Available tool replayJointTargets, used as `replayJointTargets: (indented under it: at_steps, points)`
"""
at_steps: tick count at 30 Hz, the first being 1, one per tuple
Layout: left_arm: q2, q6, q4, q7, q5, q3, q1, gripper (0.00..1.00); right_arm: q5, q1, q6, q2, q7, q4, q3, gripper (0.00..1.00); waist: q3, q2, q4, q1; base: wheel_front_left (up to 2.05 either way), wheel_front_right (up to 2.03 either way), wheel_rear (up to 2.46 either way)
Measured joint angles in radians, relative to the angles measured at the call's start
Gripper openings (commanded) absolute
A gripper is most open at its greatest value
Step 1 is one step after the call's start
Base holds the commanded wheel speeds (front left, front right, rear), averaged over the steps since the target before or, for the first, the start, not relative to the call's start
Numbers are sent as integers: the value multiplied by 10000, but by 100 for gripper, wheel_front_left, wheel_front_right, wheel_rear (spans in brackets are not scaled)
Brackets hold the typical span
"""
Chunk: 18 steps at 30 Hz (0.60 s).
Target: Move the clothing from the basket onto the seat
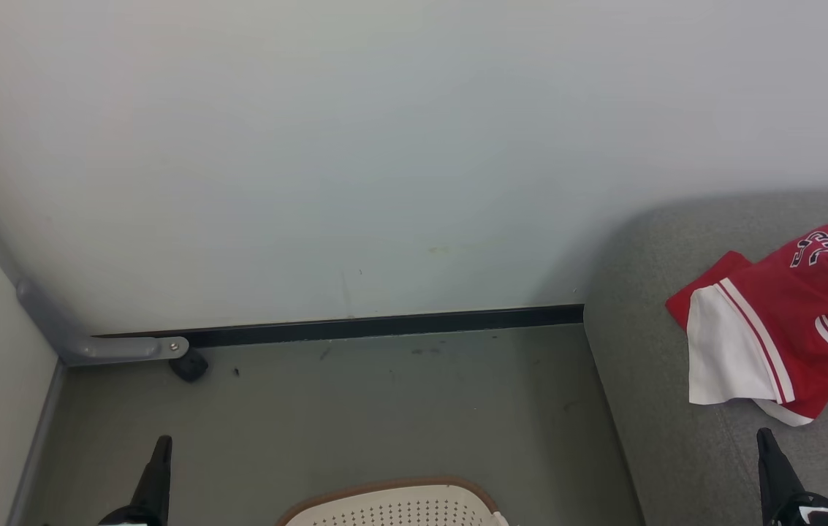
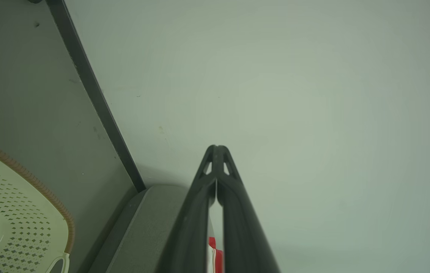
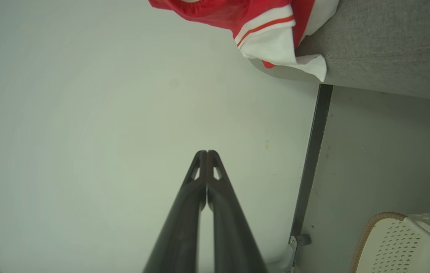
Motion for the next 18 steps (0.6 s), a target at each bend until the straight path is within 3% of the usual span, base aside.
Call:
replayJointTargets:
  at_steps: [18]
  points:
    - [-2, 0, 2, 0, 0, -2, 0, 0, 0, 0, 2, 2, 0, 0, 0, 0, 0, 0, 0, 0, 0, 0, 0]
